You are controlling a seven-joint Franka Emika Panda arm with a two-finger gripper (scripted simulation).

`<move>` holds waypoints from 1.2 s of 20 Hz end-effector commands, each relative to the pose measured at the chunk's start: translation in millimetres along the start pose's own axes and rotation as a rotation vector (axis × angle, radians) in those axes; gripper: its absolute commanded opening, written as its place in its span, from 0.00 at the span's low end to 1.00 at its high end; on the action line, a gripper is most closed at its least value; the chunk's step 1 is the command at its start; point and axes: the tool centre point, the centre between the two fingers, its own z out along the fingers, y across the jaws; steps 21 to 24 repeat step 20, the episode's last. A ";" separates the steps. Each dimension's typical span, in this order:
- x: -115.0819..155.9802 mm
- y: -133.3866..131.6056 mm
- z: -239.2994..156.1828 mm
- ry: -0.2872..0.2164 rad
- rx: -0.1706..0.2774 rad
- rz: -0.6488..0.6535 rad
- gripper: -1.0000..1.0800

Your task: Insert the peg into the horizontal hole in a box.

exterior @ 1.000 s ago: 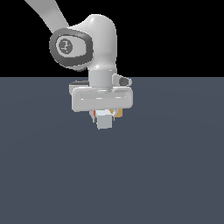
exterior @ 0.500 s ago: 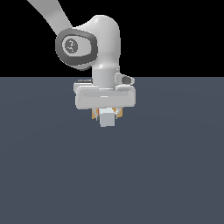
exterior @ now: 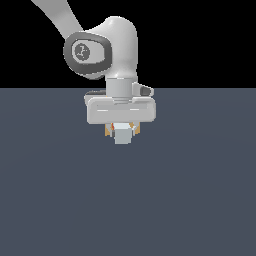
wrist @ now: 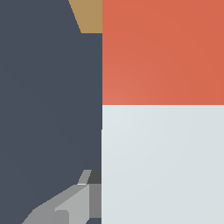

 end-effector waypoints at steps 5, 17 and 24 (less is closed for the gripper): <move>10.7 -0.1 -0.3 0.000 -0.001 0.000 0.00; 81.3 0.0 -2.0 0.000 -0.004 0.000 0.00; 85.2 0.1 -2.0 0.000 -0.004 0.000 0.00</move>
